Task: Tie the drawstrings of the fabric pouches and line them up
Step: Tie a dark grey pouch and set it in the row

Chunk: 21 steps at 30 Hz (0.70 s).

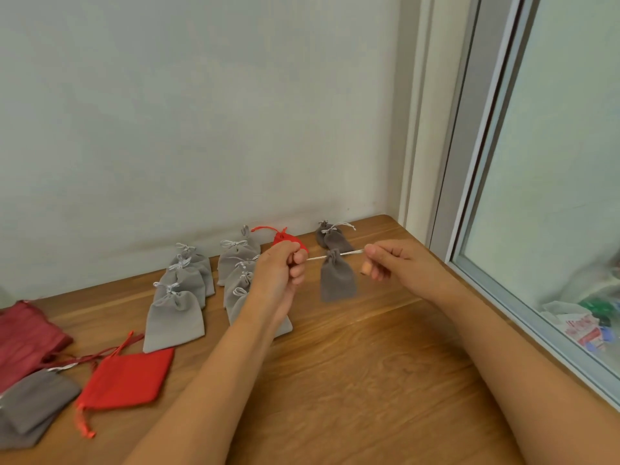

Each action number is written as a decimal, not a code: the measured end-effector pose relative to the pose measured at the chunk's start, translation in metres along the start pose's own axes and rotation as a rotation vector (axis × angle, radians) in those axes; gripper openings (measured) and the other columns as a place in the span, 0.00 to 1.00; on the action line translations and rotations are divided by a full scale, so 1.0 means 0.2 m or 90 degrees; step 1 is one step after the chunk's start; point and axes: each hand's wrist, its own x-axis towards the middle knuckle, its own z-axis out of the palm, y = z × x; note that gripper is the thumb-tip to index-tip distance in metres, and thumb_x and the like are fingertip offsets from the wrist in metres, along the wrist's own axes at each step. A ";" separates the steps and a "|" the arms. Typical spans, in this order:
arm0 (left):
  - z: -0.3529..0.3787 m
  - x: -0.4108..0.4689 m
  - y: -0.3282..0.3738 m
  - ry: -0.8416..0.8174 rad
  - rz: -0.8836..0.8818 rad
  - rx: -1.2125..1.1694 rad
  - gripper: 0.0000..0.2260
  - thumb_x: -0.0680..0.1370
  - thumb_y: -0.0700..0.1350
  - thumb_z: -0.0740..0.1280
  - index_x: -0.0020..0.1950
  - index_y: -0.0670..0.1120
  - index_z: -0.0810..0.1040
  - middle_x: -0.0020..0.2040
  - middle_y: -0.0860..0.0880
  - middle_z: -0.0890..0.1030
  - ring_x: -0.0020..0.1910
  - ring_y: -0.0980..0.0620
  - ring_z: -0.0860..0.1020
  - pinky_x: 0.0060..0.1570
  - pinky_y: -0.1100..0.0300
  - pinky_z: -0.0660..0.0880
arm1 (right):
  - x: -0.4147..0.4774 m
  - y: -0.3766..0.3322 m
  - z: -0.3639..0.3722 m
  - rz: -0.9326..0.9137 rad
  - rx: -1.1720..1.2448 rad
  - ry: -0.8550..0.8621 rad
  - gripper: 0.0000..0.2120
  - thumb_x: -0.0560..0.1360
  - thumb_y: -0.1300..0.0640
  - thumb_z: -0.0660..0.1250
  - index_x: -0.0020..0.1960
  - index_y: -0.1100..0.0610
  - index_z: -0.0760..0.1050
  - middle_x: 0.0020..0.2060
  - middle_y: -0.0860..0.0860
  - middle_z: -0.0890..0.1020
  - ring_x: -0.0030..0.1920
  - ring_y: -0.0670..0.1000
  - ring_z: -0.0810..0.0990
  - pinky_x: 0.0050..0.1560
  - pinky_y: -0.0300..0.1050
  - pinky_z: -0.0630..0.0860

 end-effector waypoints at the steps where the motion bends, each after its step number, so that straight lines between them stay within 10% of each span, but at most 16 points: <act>1: 0.00 0.00 0.00 -0.005 0.004 0.028 0.18 0.80 0.35 0.55 0.31 0.48 0.62 0.24 0.53 0.68 0.21 0.58 0.61 0.23 0.66 0.55 | 0.00 0.00 -0.02 -0.005 0.000 0.013 0.15 0.80 0.55 0.61 0.40 0.58 0.81 0.30 0.47 0.80 0.34 0.43 0.77 0.38 0.33 0.73; 14: 0.00 -0.01 0.01 0.024 -0.024 0.015 0.13 0.82 0.45 0.60 0.38 0.44 0.73 0.35 0.48 0.83 0.32 0.56 0.80 0.32 0.66 0.75 | 0.01 -0.04 0.05 -0.029 0.136 0.085 0.08 0.76 0.63 0.66 0.51 0.57 0.83 0.40 0.49 0.86 0.41 0.45 0.83 0.42 0.35 0.78; 21: 0.02 -0.02 -0.02 -0.068 -0.052 -0.059 0.12 0.77 0.33 0.63 0.59 0.43 0.75 0.41 0.48 0.84 0.38 0.56 0.80 0.39 0.67 0.77 | 0.01 -0.07 0.10 -0.022 0.371 0.038 0.10 0.73 0.60 0.65 0.49 0.61 0.83 0.52 0.59 0.84 0.56 0.51 0.81 0.44 0.39 0.78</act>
